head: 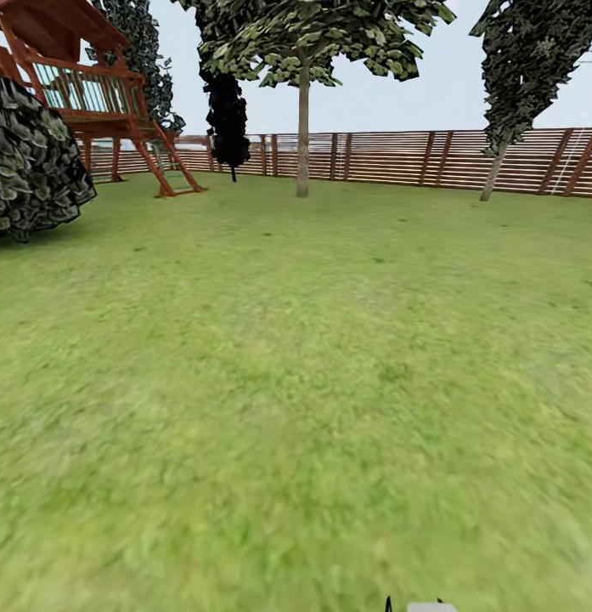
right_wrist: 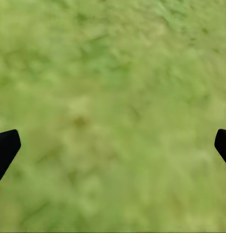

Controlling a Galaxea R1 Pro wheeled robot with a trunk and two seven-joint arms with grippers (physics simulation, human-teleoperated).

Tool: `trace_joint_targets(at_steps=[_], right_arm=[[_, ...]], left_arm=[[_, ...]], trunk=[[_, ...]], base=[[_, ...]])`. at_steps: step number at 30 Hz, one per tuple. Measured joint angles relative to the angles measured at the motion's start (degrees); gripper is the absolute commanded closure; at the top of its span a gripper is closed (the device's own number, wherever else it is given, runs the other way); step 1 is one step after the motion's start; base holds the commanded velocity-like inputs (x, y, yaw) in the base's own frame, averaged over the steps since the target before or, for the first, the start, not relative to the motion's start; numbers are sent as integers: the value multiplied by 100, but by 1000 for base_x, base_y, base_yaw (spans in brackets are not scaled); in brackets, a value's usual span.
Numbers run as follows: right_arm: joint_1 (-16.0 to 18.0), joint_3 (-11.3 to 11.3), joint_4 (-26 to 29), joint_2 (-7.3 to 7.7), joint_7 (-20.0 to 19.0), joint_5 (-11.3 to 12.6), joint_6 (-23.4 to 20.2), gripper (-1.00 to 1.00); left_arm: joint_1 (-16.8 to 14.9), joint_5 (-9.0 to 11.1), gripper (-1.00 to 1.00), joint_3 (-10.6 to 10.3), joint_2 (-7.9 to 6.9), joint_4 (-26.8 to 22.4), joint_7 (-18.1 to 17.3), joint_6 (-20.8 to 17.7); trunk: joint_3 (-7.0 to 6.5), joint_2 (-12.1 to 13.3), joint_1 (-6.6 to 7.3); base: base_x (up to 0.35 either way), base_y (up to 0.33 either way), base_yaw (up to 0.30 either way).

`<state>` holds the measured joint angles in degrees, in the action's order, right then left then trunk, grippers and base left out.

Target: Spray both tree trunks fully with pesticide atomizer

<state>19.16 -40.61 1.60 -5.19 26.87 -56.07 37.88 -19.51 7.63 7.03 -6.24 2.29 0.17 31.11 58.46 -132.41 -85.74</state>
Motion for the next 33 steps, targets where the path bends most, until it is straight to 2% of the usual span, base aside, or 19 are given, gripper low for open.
trace_joint_targets(at_steps=[33], right_arm=[[9, 20, 171, 0, -6, -22, 18, -100]], left_arm=[[0, -14, 100, -9, 0, -9, 3, -16]], trunk=[[0, 0, 0]], base=[[339, 0, 0]])
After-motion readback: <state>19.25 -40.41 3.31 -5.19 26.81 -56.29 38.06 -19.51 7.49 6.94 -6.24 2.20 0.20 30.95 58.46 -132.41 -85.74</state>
